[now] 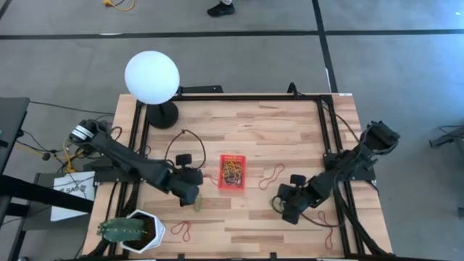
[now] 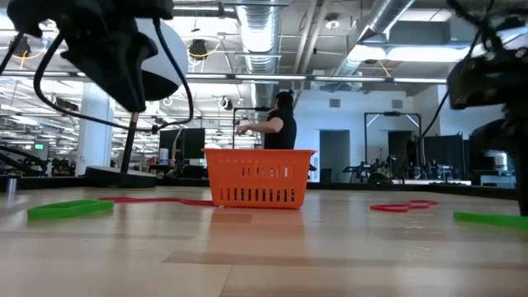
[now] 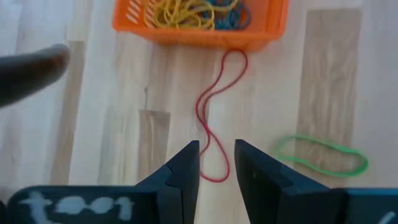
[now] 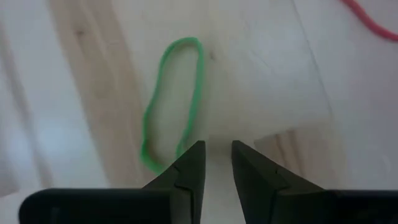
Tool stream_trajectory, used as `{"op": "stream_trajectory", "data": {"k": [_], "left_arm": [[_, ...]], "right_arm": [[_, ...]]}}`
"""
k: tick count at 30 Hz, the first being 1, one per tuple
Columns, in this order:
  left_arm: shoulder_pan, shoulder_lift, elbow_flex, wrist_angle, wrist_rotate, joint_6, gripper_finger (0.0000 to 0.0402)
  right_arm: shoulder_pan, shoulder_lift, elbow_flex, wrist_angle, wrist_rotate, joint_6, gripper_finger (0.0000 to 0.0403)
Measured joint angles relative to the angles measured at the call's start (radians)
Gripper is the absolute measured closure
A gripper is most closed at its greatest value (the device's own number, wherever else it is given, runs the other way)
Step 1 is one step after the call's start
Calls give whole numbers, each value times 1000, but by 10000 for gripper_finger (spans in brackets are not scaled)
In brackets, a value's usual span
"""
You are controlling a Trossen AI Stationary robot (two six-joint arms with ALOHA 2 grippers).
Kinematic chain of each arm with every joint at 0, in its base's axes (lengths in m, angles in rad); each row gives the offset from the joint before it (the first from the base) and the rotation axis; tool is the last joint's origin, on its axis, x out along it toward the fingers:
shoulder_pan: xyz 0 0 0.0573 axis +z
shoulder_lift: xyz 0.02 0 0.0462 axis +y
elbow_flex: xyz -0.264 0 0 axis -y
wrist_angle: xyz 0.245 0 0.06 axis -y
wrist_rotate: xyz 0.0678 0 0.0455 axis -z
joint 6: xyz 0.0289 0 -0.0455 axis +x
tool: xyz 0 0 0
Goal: Pick and place items into bin
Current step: Put the right green rubber band into the orange bin
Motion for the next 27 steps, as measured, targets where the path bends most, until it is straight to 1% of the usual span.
{"op": "stream_trajectory", "data": {"k": [5,9,13,18,27], "left_arm": [[0,54,0,-5,9,-1,310],[0,64,-1,-9,11,-1,310],[0,60,0,-7,10,-1,310],[1,60,0,-6,9,-5,310],[0,60,0,-7,9,-10,310]], "right_arm": [[-39,59,65,-39,-44,-58,331],[-59,72,134,-164,-61,-72,331],[-72,63,184,-244,-58,-80,331],[-74,65,205,-228,-63,-80,331],[-73,154,208,-205,-156,-50,331]]}}
